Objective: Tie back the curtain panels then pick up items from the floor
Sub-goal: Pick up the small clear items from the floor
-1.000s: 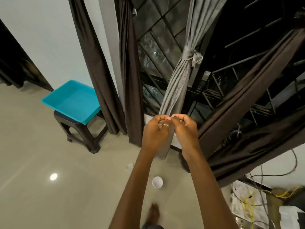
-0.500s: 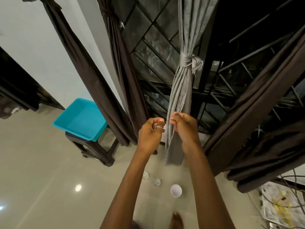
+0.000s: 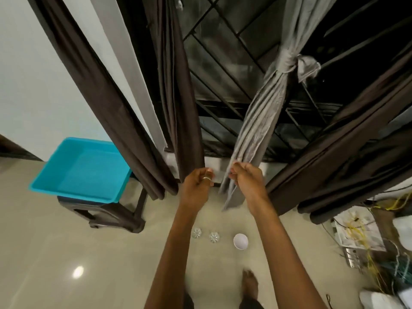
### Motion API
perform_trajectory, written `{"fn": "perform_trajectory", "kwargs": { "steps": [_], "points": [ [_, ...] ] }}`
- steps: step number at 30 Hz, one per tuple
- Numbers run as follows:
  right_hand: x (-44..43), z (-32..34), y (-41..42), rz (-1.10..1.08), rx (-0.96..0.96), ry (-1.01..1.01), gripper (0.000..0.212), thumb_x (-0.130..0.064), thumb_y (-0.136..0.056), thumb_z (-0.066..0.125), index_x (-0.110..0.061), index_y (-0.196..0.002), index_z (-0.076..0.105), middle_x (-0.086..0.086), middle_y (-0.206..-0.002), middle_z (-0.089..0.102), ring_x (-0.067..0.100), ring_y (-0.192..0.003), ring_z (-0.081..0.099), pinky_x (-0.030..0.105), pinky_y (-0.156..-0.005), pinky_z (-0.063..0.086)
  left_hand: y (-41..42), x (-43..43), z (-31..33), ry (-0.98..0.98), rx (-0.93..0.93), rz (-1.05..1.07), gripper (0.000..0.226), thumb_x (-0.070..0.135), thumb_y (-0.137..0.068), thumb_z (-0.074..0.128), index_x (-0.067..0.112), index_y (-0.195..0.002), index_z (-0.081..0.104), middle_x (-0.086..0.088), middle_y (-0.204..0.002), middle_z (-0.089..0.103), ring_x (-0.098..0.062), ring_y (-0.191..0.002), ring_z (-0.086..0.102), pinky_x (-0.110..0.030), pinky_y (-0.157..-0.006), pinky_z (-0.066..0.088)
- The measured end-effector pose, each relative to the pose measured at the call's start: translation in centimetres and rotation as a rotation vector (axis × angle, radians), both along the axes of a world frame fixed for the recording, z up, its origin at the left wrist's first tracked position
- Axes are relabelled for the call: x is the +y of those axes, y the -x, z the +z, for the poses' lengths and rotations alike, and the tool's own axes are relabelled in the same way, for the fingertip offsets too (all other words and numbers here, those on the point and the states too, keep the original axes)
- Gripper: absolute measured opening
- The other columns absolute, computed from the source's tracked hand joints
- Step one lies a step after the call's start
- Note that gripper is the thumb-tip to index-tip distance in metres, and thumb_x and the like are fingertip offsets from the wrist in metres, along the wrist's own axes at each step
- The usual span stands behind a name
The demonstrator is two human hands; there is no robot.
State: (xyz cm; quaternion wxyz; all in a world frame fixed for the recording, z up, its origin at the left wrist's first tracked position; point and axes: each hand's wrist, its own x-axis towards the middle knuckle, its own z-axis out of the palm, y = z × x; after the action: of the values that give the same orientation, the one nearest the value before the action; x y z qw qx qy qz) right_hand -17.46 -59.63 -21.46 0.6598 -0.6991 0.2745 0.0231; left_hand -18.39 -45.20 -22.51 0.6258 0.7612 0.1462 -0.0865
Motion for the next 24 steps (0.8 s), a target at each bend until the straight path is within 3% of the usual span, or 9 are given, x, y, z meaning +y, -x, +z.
{"fn": "perform_trajectory", "kwargs": {
  "steps": [2, 4, 7, 10, 13, 18, 21, 24],
  "points": [
    [3.0, -1.6, 0.8, 0.015, 0.058, 0.042, 0.024, -0.026, -0.101, 0.06, -0.007, -0.092, 0.071, 0.01, -0.086, 0.073, 0.028, -0.084, 0.07, 0.034, -0.075, 0.052, -0.5, 3.0, -2.0, -0.005, 0.056, -0.008, 0.023, 0.019, -0.098, 0.058, 0.034, -0.083, 0.068, -0.002, -0.087, 0.076, -0.021, -0.078, 0.07, -0.039, -0.073, 0.055],
    [5.7, -3.7, 1.4, 0.028, 0.12, 0.104, 0.025, -0.025, -0.1, 0.061, -0.004, -0.091, 0.071, 0.02, -0.089, 0.075, 0.035, -0.079, 0.07, 0.04, -0.072, 0.056, -1.1, 5.5, -4.0, -0.024, 0.127, -0.043, 0.021, 0.017, -0.098, 0.056, 0.029, -0.086, 0.068, -0.011, -0.094, 0.077, -0.027, -0.084, 0.072, -0.046, -0.083, 0.058],
    [9.1, -7.0, 2.5, 0.082, 0.234, 0.17, 0.015, -0.02, -0.096, 0.063, -0.016, -0.083, 0.071, 0.008, -0.081, 0.075, 0.032, -0.087, 0.074, 0.047, -0.082, 0.058, -1.5, 8.5, -7.1, -0.085, 0.245, -0.109, 0.022, 0.027, -0.094, 0.057, 0.013, -0.105, 0.072, -0.016, -0.107, 0.074, -0.037, -0.102, 0.07, -0.054, -0.093, 0.055],
    [11.1, -10.9, 3.1, 0.085, 0.333, 0.162, 0.017, -0.013, -0.093, 0.062, -0.023, -0.081, 0.066, 0.004, -0.089, 0.075, 0.033, -0.096, 0.074, 0.049, -0.092, 0.057, -1.9, 10.5, -10.4, -0.175, 0.306, -0.198, 0.021, 0.032, -0.096, 0.057, 0.02, -0.103, 0.073, -0.009, -0.108, 0.075, -0.033, -0.104, 0.07, -0.051, -0.096, 0.054],
    [11.5, -15.2, 3.3, 0.106, 0.402, 0.185, 0.009, -0.013, -0.096, 0.06, -0.015, -0.094, 0.068, 0.014, -0.108, 0.075, 0.036, -0.105, 0.07, 0.053, -0.098, 0.053, -2.3, 11.6, -13.9, -0.217, 0.374, -0.252, 0.018, 0.03, -0.098, 0.057, 0.023, -0.104, 0.072, -0.005, -0.109, 0.075, -0.028, -0.104, 0.071, -0.045, -0.099, 0.054],
    [10.8, -23.0, 3.2, 0.163, 0.497, 0.24, 0.021, -0.01, -0.097, 0.059, -0.001, -0.113, 0.069, 0.019, -0.119, 0.072, 0.039, -0.113, 0.067, 0.052, -0.102, 0.051, -2.7, 12.3, -20.9, -0.174, 0.518, -0.287, 0.024, 0.017, -0.1, 0.054, 0.011, -0.116, 0.071, -0.012, -0.119, 0.073, -0.032, -0.112, 0.068, -0.047, -0.103, 0.052],
    [10.8, -28.3, 2.9, 0.228, 0.528, 0.255, 0.022, -0.015, -0.099, 0.055, -0.006, -0.113, 0.068, 0.013, -0.115, 0.073, 0.032, -0.109, 0.069, 0.048, -0.098, 0.054, -3.2, 12.8, -25.5, -0.16, 0.613, -0.306, 0.02, 0.013, -0.095, 0.051, 0.017, -0.092, 0.071, -0.009, -0.108, 0.075, -0.028, -0.098, 0.072, -0.041, -0.096, 0.054],
    [11.0, -33.8, 2.8, 0.28, 0.569, 0.269, 0.022, -0.021, -0.098, 0.05, -0.011, -0.108, 0.067, 0.008, -0.111, 0.074, 0.028, -0.106, 0.07, 0.038, -0.093, 0.055, -3.2, 13.2, -30.5, -0.215, 0.646, -0.353, 0.019, 0.022, -0.079, 0.049, 0.025, -0.072, 0.066, -0.005, -0.097, 0.076, -0.026, -0.092, 0.072, -0.041, -0.095, 0.055]
  ]
}}
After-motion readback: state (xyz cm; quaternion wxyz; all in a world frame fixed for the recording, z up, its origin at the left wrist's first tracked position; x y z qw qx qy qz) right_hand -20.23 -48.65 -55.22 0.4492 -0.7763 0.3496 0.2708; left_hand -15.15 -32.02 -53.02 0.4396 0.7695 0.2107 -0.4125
